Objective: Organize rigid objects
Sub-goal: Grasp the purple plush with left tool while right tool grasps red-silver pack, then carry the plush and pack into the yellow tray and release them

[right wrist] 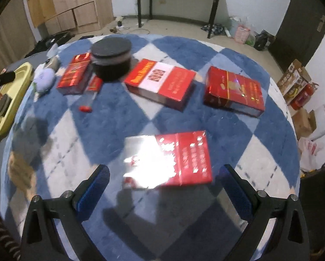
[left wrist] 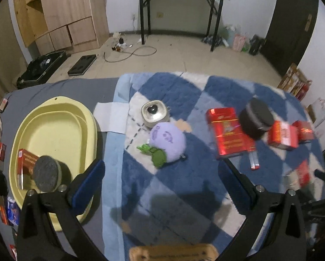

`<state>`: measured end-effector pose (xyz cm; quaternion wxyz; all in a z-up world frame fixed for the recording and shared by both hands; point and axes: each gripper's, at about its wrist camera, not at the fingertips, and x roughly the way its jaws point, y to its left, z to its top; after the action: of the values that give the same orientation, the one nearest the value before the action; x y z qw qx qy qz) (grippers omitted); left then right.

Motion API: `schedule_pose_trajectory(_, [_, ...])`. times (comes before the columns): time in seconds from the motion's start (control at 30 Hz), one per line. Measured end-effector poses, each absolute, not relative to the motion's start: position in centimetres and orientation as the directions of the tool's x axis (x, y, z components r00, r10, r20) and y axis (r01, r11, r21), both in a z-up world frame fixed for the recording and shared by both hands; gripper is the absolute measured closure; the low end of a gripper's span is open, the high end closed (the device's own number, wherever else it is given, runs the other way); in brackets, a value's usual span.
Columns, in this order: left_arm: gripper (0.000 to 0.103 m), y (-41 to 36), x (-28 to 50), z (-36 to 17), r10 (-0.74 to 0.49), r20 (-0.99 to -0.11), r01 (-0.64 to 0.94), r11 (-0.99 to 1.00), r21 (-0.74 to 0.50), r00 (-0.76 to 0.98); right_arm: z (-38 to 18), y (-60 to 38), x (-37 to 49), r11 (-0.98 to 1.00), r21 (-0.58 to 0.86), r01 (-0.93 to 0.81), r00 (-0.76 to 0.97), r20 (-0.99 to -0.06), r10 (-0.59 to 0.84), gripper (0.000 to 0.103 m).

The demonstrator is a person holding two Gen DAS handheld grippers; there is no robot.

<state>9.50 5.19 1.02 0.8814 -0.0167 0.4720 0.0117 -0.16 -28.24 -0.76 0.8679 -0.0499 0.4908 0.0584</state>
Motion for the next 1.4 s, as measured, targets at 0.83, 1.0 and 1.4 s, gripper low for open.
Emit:
schedule_pose_trajectory(0.83, [0.053, 5.5, 14.1, -5.5, -0.071, -0.868, -0.035, 0.994, -0.101, 0.491, -6.3, -28.4, 4.0, 0.993, -0.020, -0.119, 0.442, -0.897, 0.035, 0.013])
schedule_pose_trajectory(1.0, [0.053, 6.8, 12.1, -1.4, -0.082, -0.847, -0.049, 0.991, -0.126, 0.525, -3.6, -28.3, 2.5, 0.993, -0.028, -0.116, 0.514, -0.857, 0.036, 0.013])
schedule_pose_trajectory(1.4, [0.053, 14.4, 4.0, 9.4, -0.012, -0.754, -0.126, 0.984, -0.125, 0.656, 1.8, -24.3, -1.5, 0.965, 0.029, -0.259, 0.623, -0.759, 0.190, 0.013])
